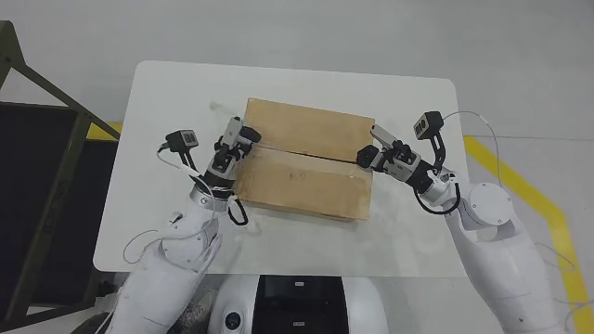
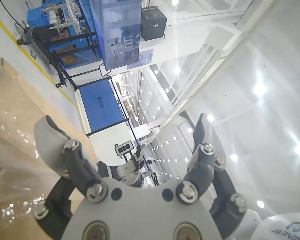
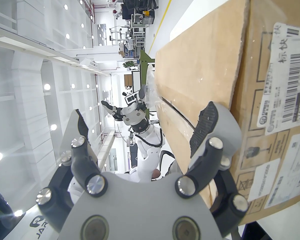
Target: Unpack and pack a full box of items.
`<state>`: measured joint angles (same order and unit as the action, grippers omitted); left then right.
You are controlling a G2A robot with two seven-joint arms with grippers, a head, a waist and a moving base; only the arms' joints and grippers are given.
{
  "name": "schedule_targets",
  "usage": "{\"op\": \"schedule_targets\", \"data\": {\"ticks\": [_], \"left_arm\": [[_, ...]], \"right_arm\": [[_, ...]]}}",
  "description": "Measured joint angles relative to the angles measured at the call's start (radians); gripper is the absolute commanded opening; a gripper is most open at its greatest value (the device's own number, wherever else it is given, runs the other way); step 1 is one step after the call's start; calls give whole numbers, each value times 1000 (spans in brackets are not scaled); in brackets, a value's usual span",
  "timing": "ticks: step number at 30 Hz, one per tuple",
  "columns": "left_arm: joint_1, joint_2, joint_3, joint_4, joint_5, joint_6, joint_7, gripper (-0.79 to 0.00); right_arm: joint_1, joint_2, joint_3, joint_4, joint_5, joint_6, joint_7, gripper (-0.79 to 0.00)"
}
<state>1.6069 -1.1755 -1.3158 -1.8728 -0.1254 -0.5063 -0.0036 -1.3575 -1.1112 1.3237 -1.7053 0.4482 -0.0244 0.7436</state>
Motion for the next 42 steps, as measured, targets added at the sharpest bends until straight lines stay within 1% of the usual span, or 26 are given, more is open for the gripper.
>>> {"op": "schedule_targets", "data": {"ticks": [5,11,18,22,27,33,42], "left_arm": [[20,6,-62,-46,-20,51,-36,0],[75,14,-116,-119,-44,156,-123,0],[136,15,-133,-171,-35,185,-159,0],[147,15,-124,-162,-24,178,-192,0],[146,12,-104,-140,-12,167,-203,0],[133,8,-84,-115,-3,192,-205,0],[123,5,-77,-97,-7,225,-222,0]], "right_arm": [[0,0,0,0,0,0,0,0],[0,0,0,0,0,0,0,0],[0,0,0,0,0,0,0,0],[0,0,0,0,0,0,0,0],[0,0,0,0,0,0,0,0],[0,0,0,0,0,0,0,0],[0,0,0,0,0,0,0,0]]}}
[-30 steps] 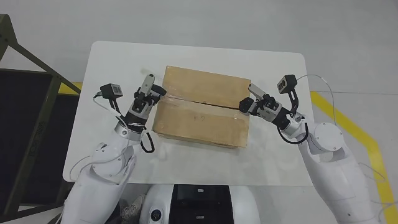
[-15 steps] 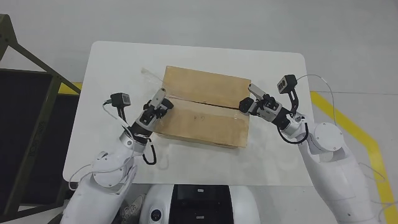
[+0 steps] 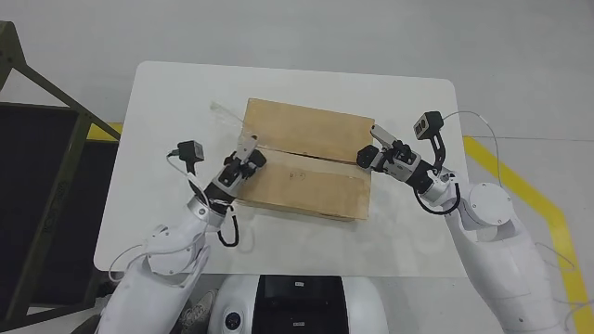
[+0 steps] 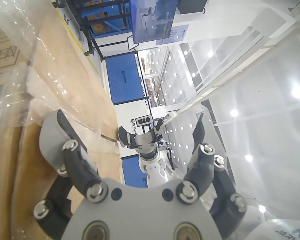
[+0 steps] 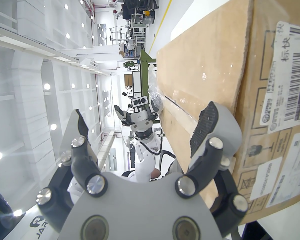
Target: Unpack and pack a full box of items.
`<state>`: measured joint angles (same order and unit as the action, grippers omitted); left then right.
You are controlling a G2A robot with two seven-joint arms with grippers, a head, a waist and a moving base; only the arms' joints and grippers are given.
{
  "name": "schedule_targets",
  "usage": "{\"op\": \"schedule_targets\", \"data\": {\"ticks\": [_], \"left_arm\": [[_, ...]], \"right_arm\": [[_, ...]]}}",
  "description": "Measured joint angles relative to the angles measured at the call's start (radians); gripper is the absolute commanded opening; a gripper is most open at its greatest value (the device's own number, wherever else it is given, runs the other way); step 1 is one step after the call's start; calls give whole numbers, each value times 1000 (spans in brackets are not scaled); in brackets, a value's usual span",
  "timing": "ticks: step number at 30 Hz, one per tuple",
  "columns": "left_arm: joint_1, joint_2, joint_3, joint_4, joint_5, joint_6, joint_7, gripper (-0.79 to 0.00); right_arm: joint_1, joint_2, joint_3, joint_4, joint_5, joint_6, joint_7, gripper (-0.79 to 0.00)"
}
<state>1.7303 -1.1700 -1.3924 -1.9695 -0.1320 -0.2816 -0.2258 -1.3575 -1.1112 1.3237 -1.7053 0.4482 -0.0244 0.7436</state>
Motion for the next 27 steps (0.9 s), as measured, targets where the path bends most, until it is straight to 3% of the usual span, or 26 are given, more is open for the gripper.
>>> {"op": "schedule_targets", "data": {"ticks": [11,27], "left_arm": [[15,-1,-78,-37,-83,-112,18,0],[-63,21,-320,166,-133,-42,-122,0]], "right_arm": [[0,0,0,0,0,0,0,0],[0,0,0,0,0,0,0,0]]}}
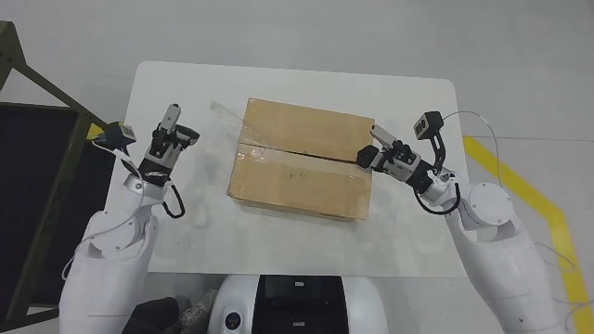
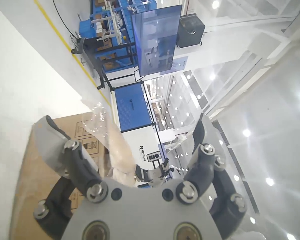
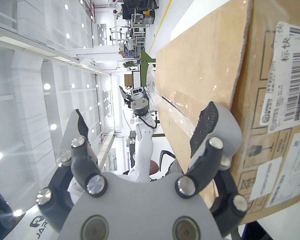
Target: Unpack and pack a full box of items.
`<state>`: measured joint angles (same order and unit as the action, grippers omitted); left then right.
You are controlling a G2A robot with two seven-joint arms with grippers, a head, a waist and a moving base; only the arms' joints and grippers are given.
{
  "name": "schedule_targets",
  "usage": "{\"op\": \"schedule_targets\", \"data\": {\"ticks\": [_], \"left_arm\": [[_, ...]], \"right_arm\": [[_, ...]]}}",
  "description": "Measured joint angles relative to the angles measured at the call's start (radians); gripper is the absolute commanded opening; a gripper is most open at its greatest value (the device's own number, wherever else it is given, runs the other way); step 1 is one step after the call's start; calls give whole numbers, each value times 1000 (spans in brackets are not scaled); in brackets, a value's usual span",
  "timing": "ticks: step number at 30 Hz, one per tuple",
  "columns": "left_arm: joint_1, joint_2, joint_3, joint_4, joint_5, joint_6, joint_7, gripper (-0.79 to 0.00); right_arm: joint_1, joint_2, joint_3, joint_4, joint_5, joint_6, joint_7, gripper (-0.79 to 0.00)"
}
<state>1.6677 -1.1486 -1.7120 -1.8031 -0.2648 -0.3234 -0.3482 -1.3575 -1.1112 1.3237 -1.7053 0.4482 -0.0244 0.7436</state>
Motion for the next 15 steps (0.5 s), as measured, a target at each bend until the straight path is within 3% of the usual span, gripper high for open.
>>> {"op": "schedule_targets", "data": {"ticks": [6,15], "left_arm": [[-20,7,-42,63,-18,-6,-76,0],[-41,10,-62,102,-24,-1,-104,0]], "right_arm": [[0,0,0,0,0,0,0,0],[0,0,0,0,0,0,0,0]]}}
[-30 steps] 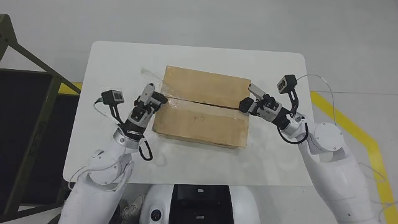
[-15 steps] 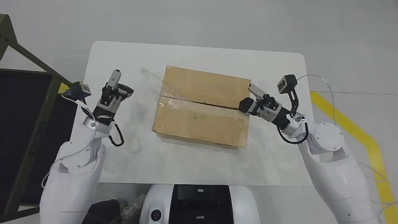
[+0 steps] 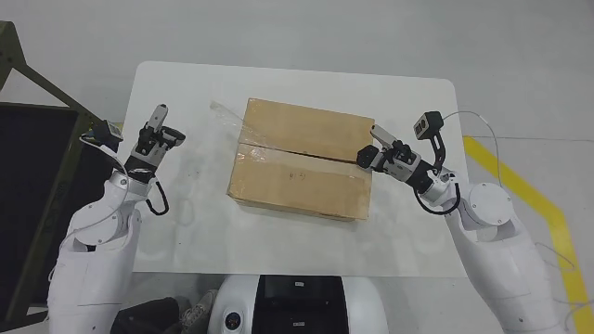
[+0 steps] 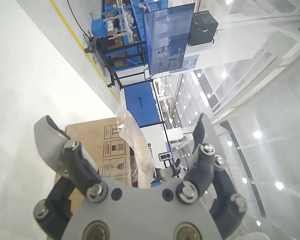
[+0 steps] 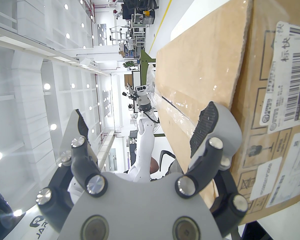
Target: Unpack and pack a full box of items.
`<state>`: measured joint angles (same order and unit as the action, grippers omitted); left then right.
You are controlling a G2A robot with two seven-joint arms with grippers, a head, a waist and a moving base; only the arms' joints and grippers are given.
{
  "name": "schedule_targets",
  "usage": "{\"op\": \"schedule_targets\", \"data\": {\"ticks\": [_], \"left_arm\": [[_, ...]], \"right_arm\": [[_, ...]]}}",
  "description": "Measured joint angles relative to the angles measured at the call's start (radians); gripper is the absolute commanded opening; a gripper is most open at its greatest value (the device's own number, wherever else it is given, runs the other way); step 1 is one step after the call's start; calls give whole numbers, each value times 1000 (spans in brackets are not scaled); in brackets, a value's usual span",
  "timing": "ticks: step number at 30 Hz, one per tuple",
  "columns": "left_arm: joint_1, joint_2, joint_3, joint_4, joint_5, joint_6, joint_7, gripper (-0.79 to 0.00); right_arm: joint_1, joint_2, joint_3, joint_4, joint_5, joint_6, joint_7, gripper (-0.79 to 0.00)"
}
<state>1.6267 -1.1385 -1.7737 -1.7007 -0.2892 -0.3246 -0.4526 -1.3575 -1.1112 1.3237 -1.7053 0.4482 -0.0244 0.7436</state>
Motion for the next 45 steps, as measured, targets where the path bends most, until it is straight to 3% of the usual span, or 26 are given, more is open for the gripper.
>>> {"op": "schedule_targets", "data": {"ticks": [14,23,34,42,45], "left_arm": [[-1,0,-3,0,0,6,7,0],[-36,13,-114,26,40,25,6,0],[-36,33,-248,116,28,37,-82,0],[-35,33,-254,118,25,37,-85,0],[-35,33,-254,118,25,37,-85,0]], "right_arm": [[26,-4,-21,-40,-18,1,-19,0],[83,-14,-76,-47,-35,-8,-27,0],[224,-29,-185,-69,-251,2,-51,0],[323,-36,-261,-48,-467,-5,-25,0],[324,-35,-262,-49,-479,-7,-27,0]]}}
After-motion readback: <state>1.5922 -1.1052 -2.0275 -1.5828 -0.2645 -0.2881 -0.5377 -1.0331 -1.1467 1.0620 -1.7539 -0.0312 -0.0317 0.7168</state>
